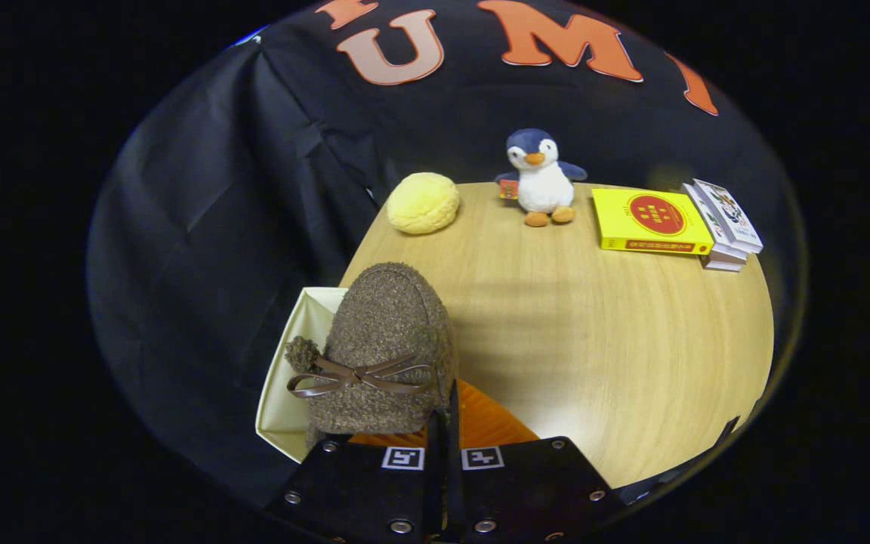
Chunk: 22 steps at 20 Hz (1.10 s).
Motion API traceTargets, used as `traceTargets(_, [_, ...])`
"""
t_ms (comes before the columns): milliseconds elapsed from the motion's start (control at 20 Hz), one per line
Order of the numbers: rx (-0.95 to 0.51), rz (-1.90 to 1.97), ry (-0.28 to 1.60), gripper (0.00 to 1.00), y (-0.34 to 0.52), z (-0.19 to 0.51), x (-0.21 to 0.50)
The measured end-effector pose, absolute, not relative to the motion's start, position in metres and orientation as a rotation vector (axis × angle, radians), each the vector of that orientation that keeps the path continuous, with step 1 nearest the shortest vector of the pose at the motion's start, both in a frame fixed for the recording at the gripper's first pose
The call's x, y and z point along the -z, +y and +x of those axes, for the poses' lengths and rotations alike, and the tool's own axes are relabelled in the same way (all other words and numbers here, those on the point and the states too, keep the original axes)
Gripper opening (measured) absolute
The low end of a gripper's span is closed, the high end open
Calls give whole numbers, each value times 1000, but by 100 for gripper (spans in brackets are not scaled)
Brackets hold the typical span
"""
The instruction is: Open the storage box then place both shoes into the box .Put the left shoe in first, then the right shoe, with the right side of both shoes facing outward in a uniform manner.
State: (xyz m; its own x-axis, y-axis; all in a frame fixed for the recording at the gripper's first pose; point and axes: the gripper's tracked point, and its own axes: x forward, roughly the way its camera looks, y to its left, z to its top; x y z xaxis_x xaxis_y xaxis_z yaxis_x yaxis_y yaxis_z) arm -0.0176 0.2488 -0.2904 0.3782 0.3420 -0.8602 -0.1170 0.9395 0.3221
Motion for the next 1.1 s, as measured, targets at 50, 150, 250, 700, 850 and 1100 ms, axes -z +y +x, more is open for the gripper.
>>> traceTargets(50, [-306, 222, 1150, 4, 265, -16, 292])
traceTargets(150, [-317, 208, 1161, 4, 291, -13, 301])
traceTargets(250, [-318, 186, 1174, 4, 309, -14, 311])
traceTargets(700, [-290, 186, 1243, 26, 331, -35, 334])
traceTargets(850, [-335, 222, 1189, 36, 326, -26, 305])
traceTargets(1100, [-373, 242, 1042, 62, 289, -11, 249])
